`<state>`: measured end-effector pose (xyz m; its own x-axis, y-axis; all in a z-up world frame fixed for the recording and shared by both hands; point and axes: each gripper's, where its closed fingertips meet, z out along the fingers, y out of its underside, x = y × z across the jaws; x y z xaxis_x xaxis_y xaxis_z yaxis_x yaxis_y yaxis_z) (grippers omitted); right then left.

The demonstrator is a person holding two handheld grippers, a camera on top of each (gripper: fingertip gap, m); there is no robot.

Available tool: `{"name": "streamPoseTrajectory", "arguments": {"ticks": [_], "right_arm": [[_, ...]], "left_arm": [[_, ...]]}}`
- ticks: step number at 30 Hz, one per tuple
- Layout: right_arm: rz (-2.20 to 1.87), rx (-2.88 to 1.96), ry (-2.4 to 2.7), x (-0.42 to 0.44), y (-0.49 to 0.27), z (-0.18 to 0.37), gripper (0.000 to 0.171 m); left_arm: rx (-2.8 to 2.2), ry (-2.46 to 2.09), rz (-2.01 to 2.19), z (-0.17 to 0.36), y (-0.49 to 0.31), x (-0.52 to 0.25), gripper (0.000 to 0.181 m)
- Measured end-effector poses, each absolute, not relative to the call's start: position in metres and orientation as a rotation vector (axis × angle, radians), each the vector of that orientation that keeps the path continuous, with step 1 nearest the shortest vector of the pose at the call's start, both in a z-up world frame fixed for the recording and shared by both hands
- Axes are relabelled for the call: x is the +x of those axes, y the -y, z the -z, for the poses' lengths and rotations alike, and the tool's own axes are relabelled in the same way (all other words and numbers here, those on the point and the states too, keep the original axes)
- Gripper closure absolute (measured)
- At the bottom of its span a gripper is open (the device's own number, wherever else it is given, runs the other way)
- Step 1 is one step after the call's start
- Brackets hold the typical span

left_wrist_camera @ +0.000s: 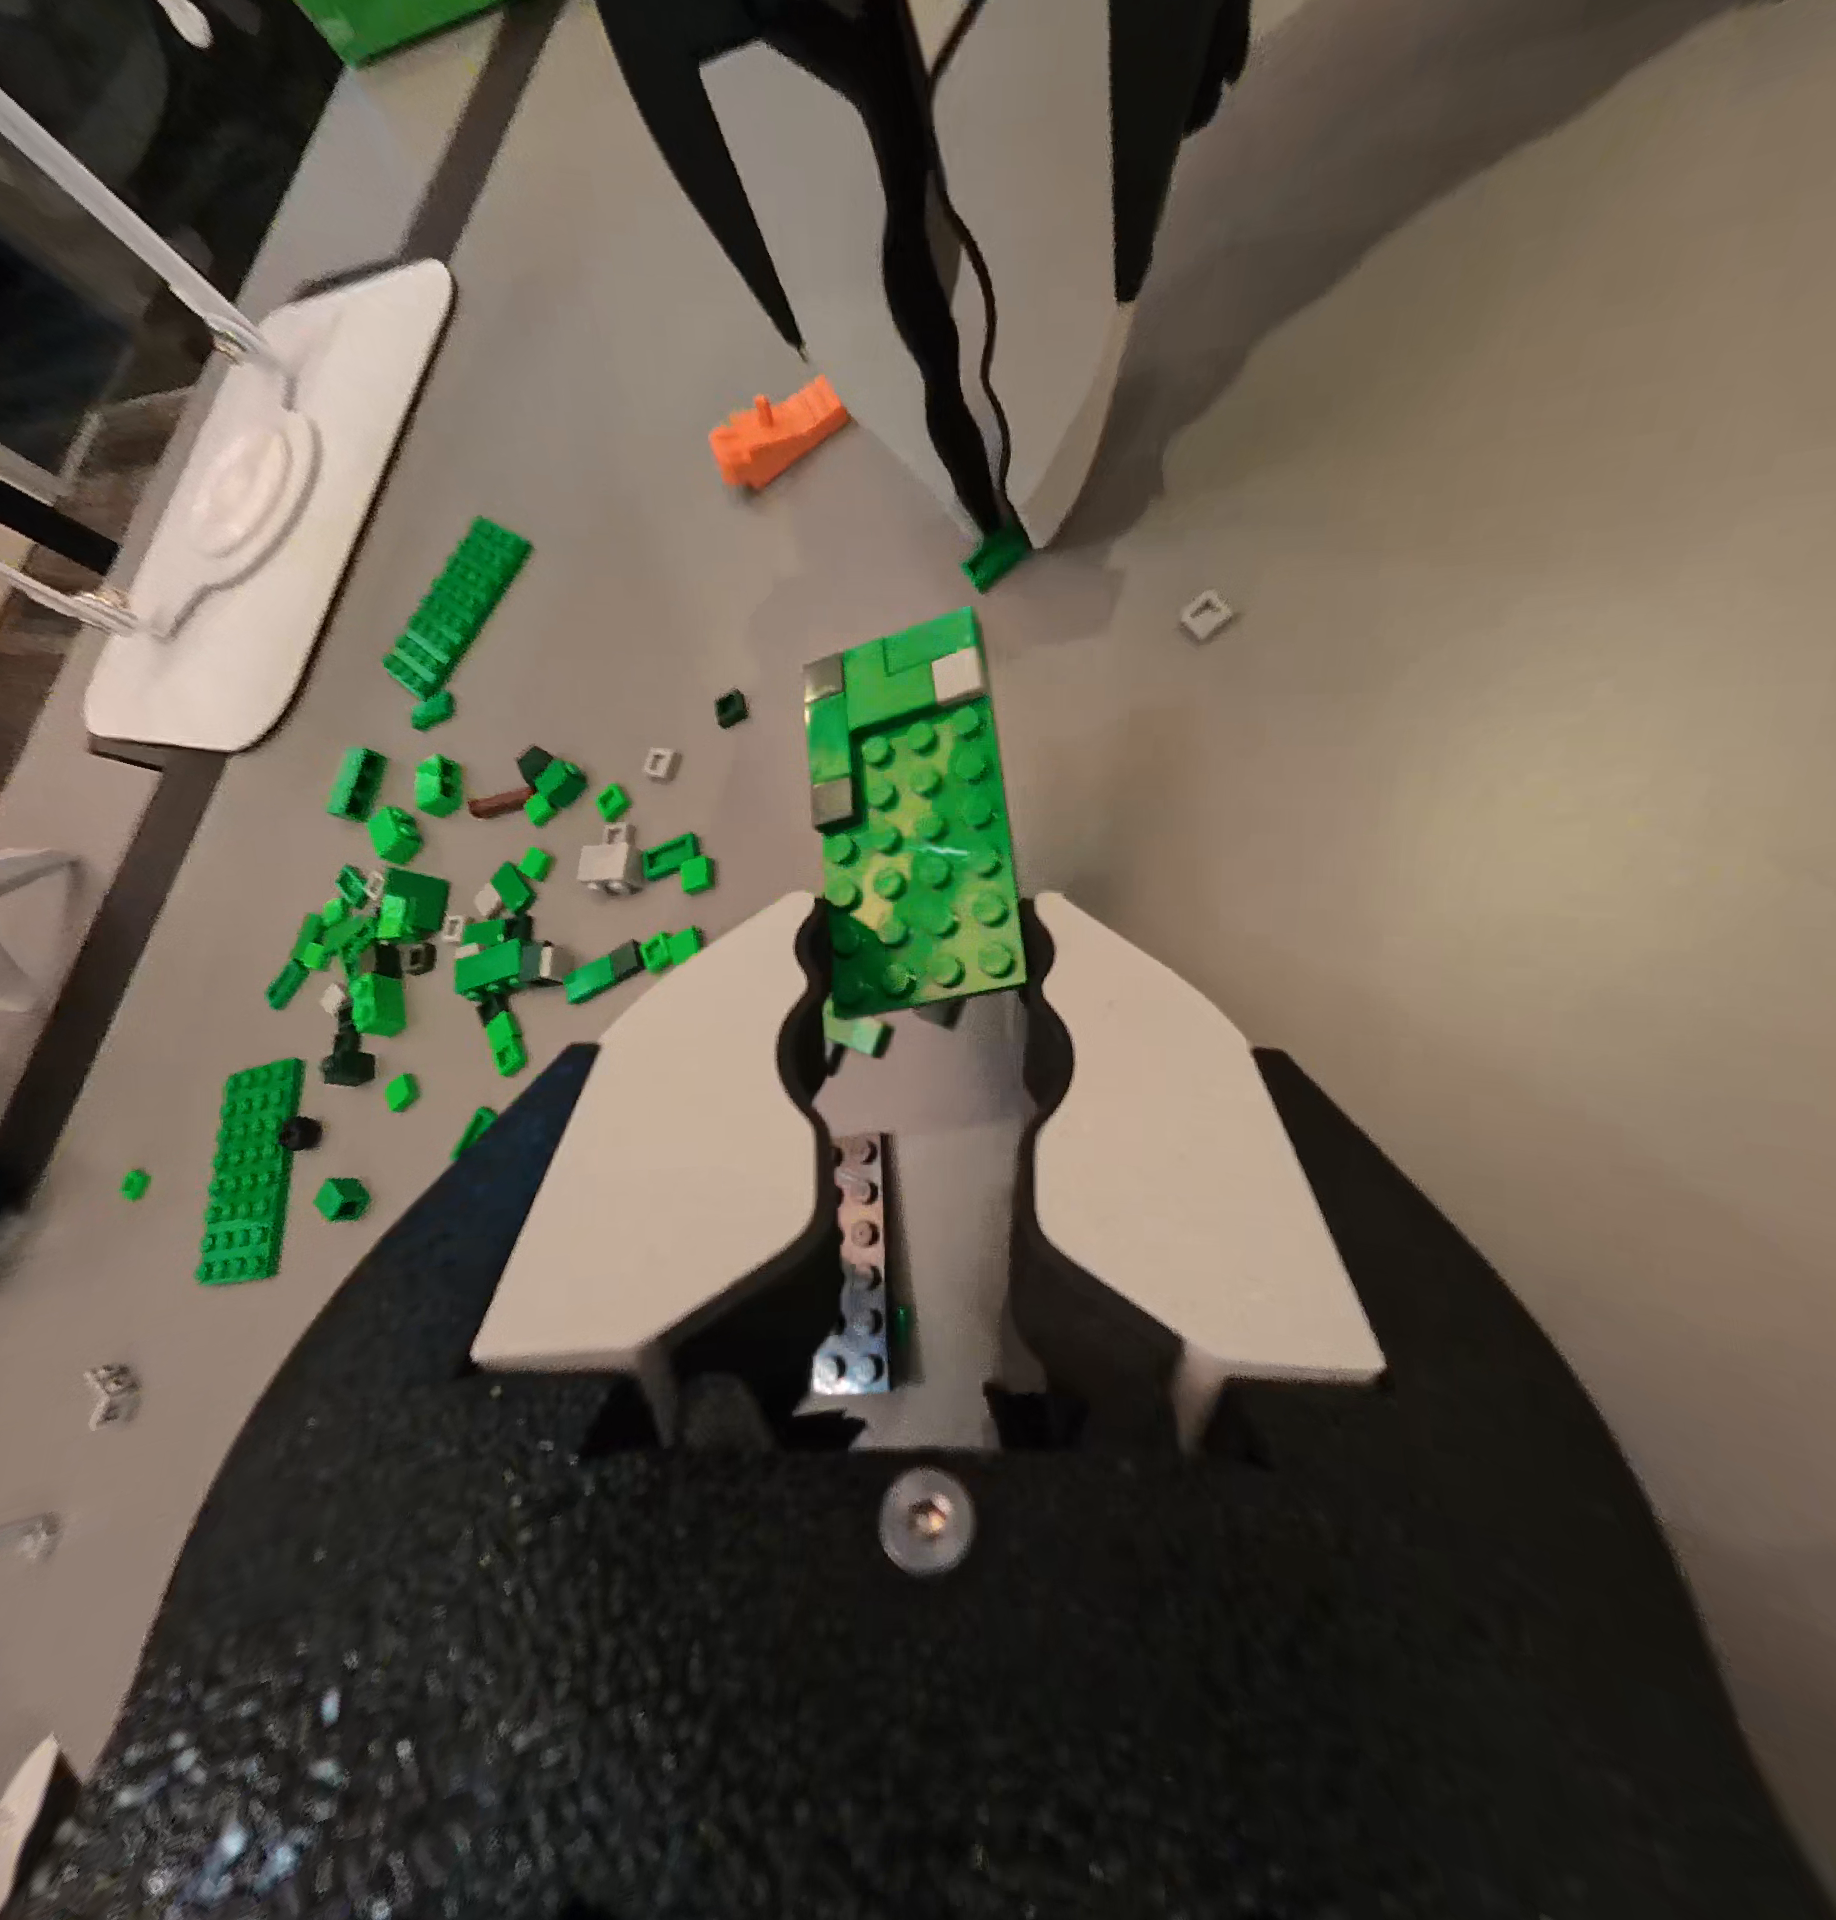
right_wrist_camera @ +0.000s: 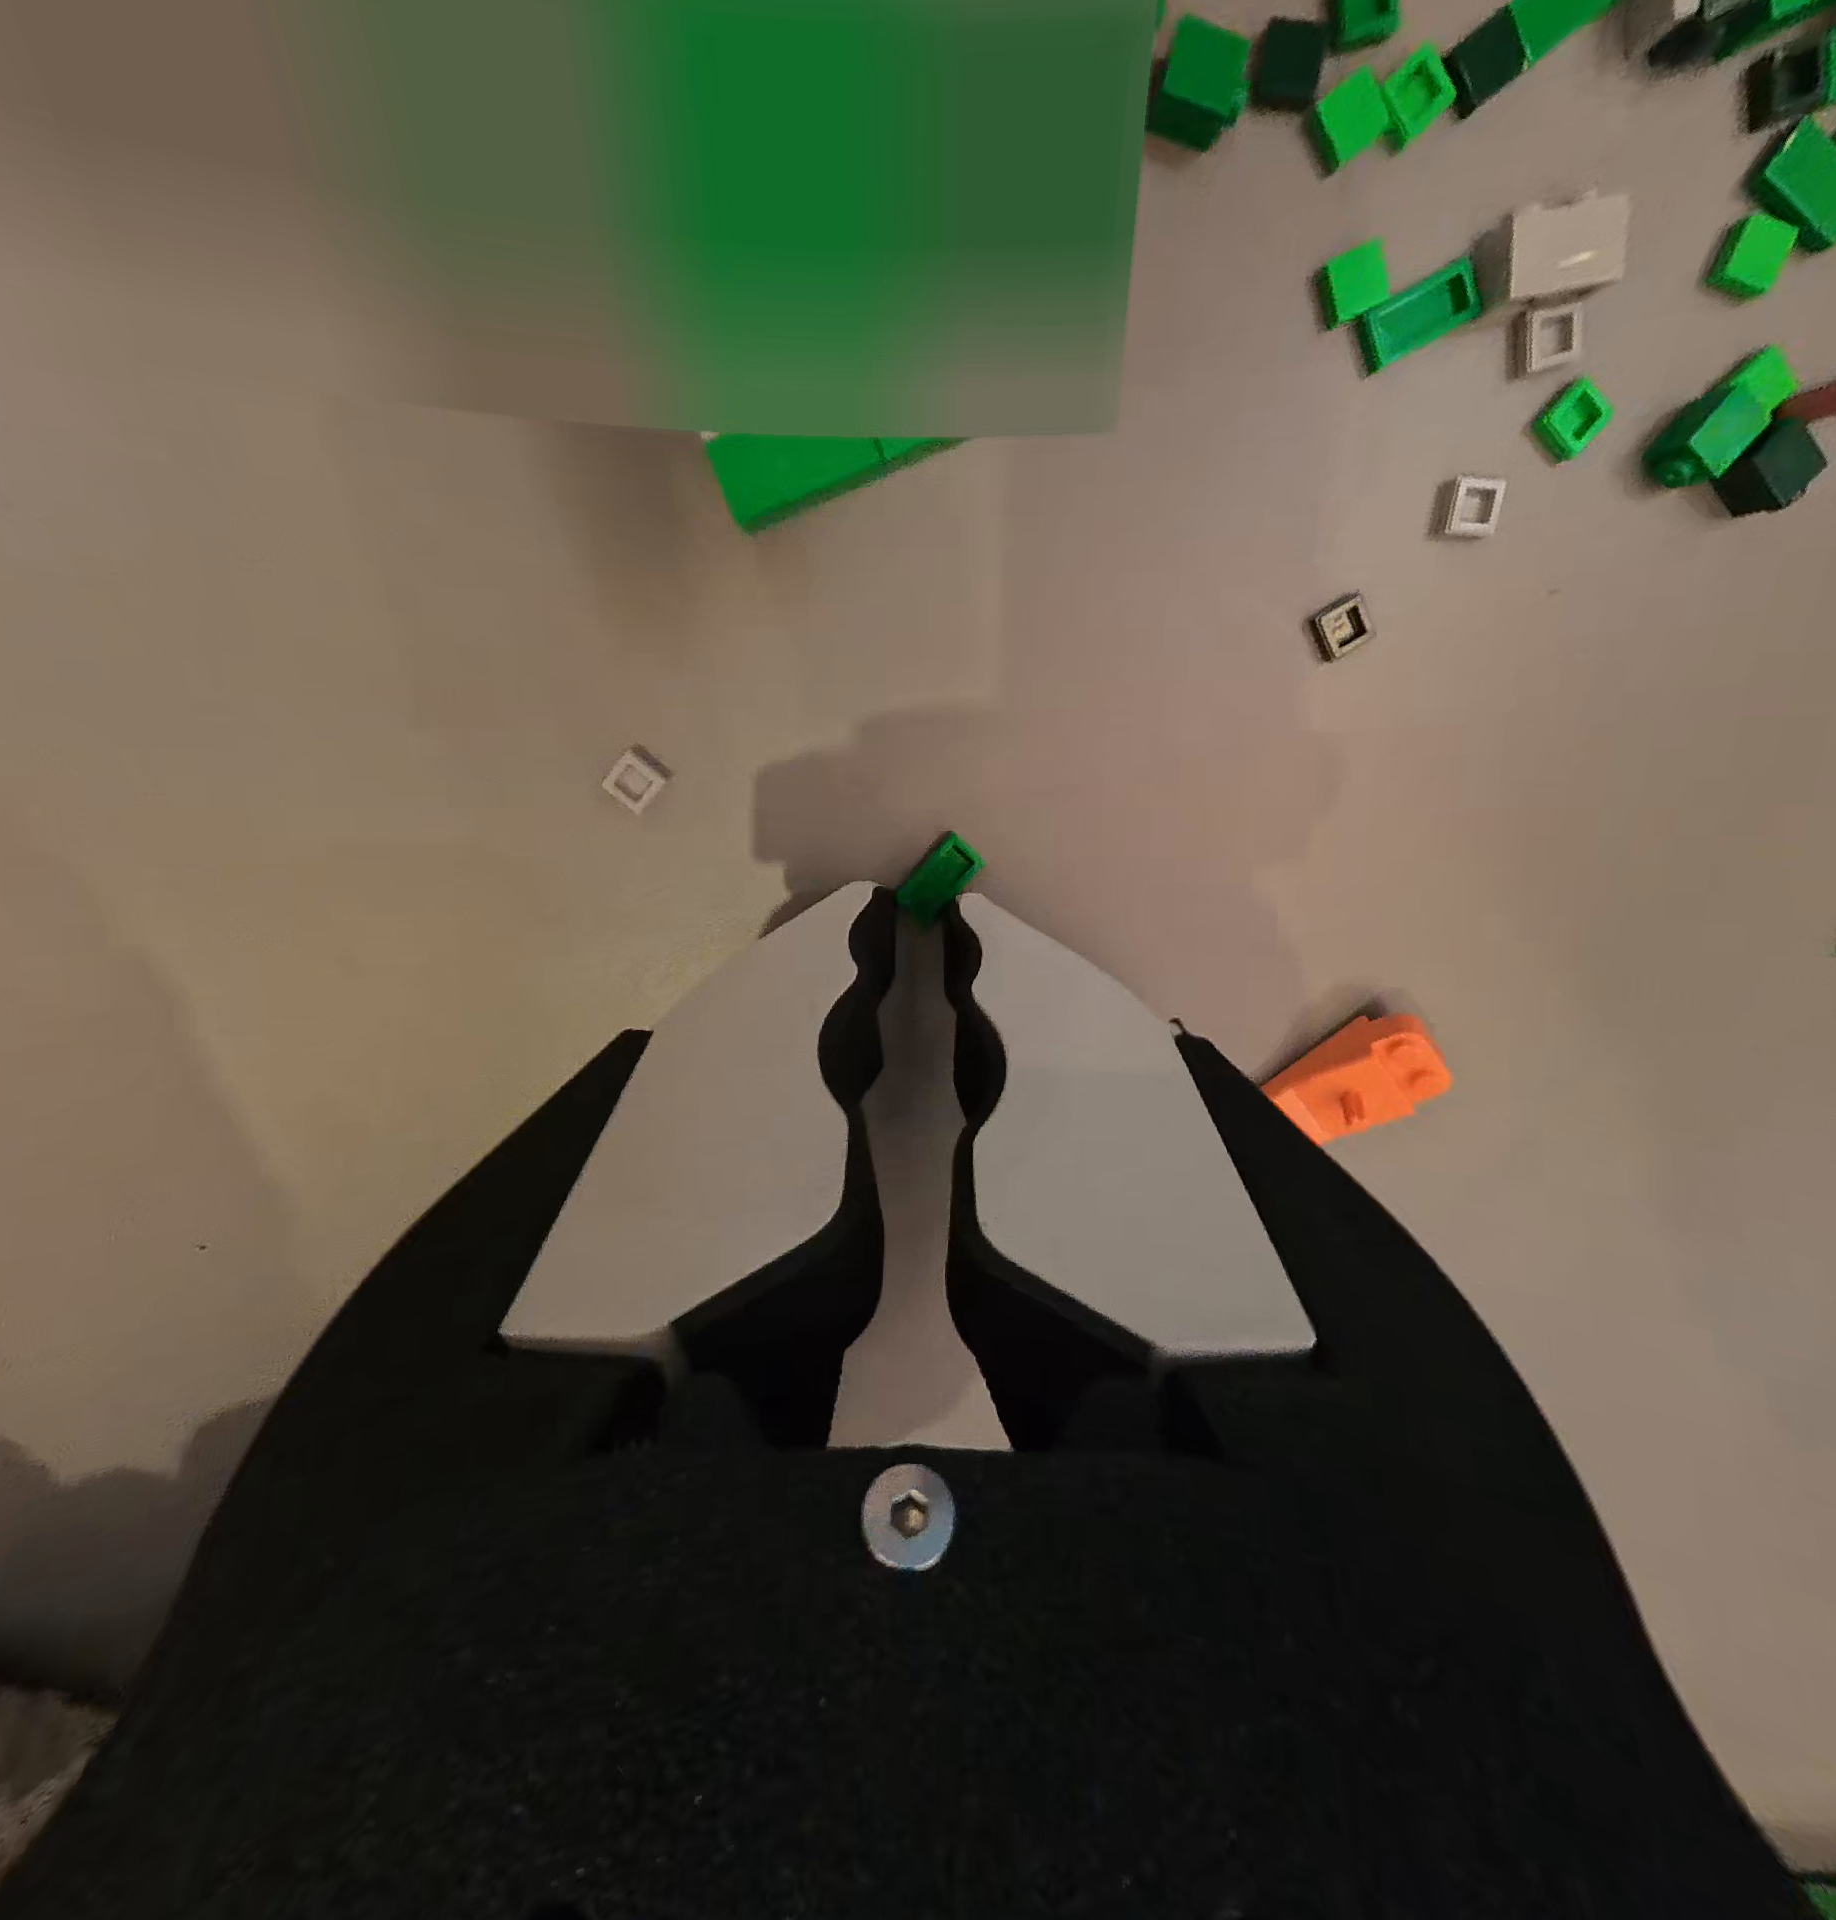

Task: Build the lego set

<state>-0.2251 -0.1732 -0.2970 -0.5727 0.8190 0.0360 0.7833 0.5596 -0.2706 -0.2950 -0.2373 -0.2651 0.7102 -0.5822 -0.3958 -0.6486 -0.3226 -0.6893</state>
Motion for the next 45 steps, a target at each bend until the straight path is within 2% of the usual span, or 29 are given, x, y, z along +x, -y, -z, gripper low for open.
{"name": "streamPoseTrajectory", "arguments": {"ticks": [6,12,18,20,22,27,34,38,41,45], "right_arm": [[-0.412,-1.166,2.613,-0.232,0.191,0.279,0.163],[-0.439,-1.06,2.631,-0.232,0.209,0.264,0.164],[-0.425,-1.051,2.682,-0.228,0.206,0.261,0.164],[-0.457,-1.052,2.693,-0.229,0.207,0.259,0.171],[-0.475,-1.052,2.703,-0.23,0.207,0.256,0.171],[-0.332,-1.135,2.758,-0.219,0.187,0.261,0.171],[-0.594,-1.165,2.638,-0.224,0.21,0.277,0.151],[-0.61,-0.953,2.67,-0.228,0.216,0.285,0.151],[-0.663,-1.053,2.71,-0.231,0.22,0.289,0.15],[-0.548,-1.448,2.521,-0.24,0.203,0.285,0.15]], "left_arm": [[-1.941,-0.932,-0.136,0.258,0.227,-0.283,0.147],[-1.99,-0.987,-0.146,0.274,0.225,-0.276,0.147],[-2.003,-1.031,-0.107,0.279,0.228,-0.268,0.148],[-2.014,-1.049,-0.113,0.282,0.229,-0.267,0.148],[-2.03,-1.057,-0.128,0.285,0.229,-0.268,0.148],[-2.036,-1.007,-0.161,0.28,0.228,-0.279,0.148],[-2.047,-0.923,-0.193,0.272,0.229,-0.298,0.148],[-2.078,-0.971,-0.161,0.28,0.234,-0.297,0.148],[-2.1,-0.976,-0.127,0.284,0.237,-0.297,0.148],[-2.117,-0.906,-0.168,0.28,0.235,-0.308,0.148]]}}
